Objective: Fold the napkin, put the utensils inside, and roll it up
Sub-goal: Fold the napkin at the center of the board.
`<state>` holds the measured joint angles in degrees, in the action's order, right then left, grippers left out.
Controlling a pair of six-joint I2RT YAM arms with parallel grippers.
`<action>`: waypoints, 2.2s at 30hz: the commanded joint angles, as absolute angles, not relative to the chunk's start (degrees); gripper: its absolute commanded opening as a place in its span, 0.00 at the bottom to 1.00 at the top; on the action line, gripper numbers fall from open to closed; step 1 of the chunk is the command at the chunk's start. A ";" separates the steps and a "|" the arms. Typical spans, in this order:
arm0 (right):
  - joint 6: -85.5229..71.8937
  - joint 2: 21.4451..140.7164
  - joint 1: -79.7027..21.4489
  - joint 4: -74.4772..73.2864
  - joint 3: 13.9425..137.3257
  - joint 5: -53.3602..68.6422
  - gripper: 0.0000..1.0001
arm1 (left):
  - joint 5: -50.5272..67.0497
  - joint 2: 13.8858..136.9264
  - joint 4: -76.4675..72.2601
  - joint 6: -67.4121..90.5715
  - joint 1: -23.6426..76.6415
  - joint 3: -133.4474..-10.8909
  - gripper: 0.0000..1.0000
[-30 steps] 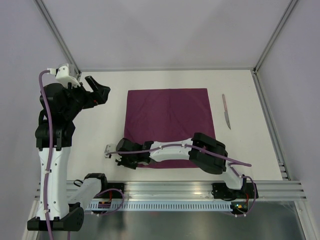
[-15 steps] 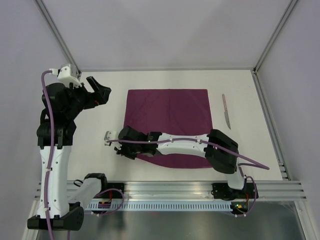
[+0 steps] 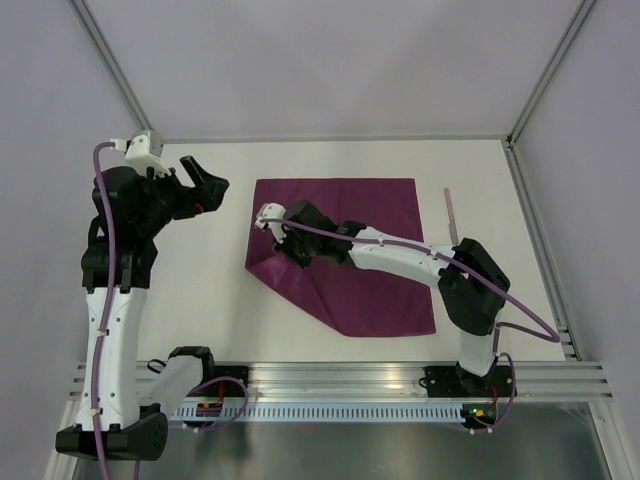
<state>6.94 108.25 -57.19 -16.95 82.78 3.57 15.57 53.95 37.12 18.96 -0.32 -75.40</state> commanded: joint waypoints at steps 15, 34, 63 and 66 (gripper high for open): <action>10.90 105.29 -38.34 -13.27 77.52 0.35 0.01 | 20.83 53.61 30.76 19.42 -0.62 -68.56 0.97; 12.13 112.23 -25.32 -10.72 82.97 0.35 0.01 | 22.94 52.82 26.63 19.95 -0.62 -60.91 0.97; 10.20 118.30 -16.17 -7.38 87.36 -1.58 0.00 | 23.55 53.44 26.02 19.86 -0.62 -59.41 0.97; 10.02 118.39 -15.73 -7.03 87.54 -1.67 0.00 | 23.55 53.44 26.10 19.78 -0.70 -59.33 0.97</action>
